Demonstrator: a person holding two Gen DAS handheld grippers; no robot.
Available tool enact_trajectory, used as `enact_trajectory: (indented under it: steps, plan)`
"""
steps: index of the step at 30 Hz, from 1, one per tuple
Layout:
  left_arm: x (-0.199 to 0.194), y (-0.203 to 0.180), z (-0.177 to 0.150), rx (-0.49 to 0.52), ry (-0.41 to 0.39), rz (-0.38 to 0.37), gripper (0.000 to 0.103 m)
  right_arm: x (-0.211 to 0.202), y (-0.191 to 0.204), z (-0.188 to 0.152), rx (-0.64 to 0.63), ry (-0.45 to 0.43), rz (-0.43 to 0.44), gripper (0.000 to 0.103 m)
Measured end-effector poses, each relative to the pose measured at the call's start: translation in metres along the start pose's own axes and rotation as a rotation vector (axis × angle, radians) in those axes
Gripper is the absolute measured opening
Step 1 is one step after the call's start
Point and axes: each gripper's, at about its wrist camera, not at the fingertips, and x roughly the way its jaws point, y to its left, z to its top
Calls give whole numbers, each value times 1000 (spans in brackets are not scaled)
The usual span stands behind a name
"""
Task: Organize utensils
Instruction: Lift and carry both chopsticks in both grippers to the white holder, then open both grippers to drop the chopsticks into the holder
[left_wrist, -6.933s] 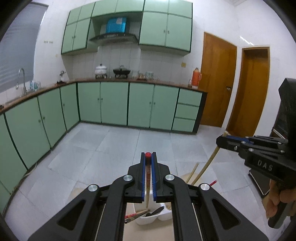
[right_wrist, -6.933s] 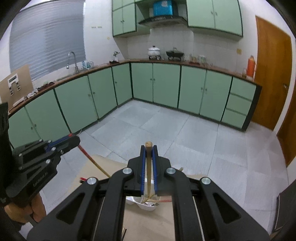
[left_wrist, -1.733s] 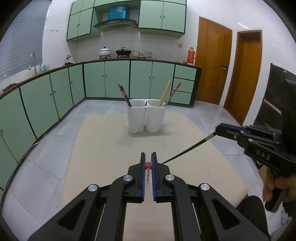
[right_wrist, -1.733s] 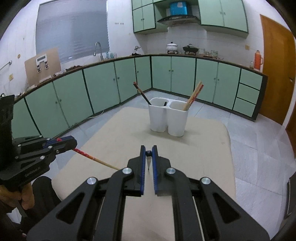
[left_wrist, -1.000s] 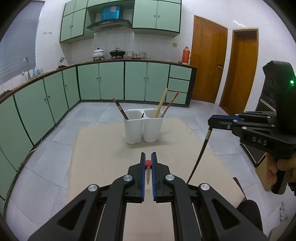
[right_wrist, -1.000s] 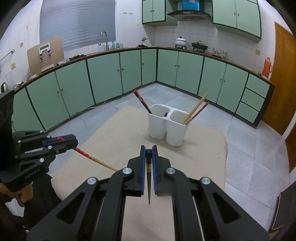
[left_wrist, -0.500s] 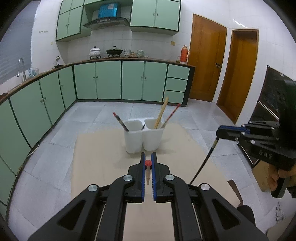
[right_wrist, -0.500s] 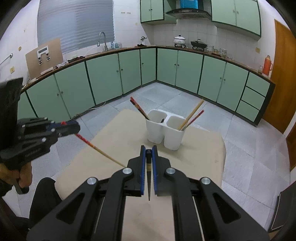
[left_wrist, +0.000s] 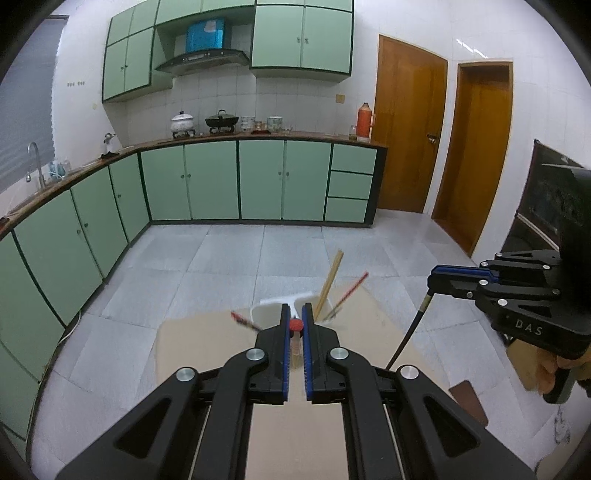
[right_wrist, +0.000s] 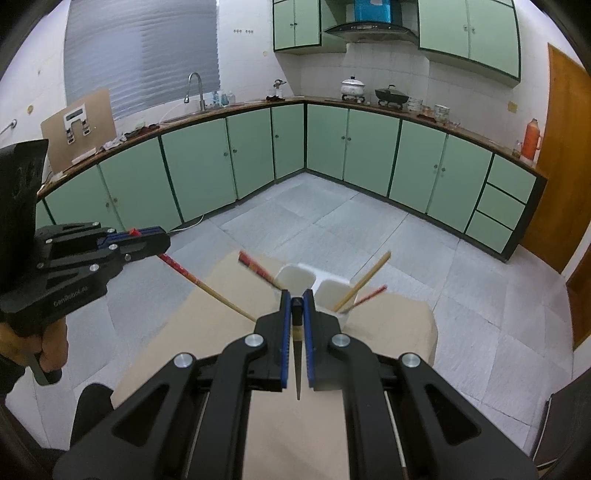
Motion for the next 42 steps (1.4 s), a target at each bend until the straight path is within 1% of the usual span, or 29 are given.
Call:
enact_trajectory:
  steps: [6,10,15,20,23,27,33,34,35,42]
  plan:
    - [26,18,39,-33,-12,0,6,17,-10,44,22,-11,-4,6]
    - [51,28,56,-41,4,27,6,31,-19,70,37,-24,-7,6]
    - [87,39,63,-40,44,54,6,56,-35,99,51,-33,-37,6]
    - [127,48,59,-60,96,56,6,87,-54,113,82,-30,-65,6]
    - [149,53,52,-72,130,55,6,111,-67,113,114,-16,-75,6]
    - [173,58,41,-93,172,43,6,143,-82,100,169,18,-68,6]
    - [196,67,28,-110,218,49,6,179,-94,79,219,79,-64,6]
    - [198,70,28,-114,225,48,6,183,-96,76,228,89,-60,7]
    - [199,72,27,-118,230,50,6,184,-97,75,230,89,-65,9]
    - [195,76,30,-128,216,58,11,176,-102,70,235,79,-73,10]
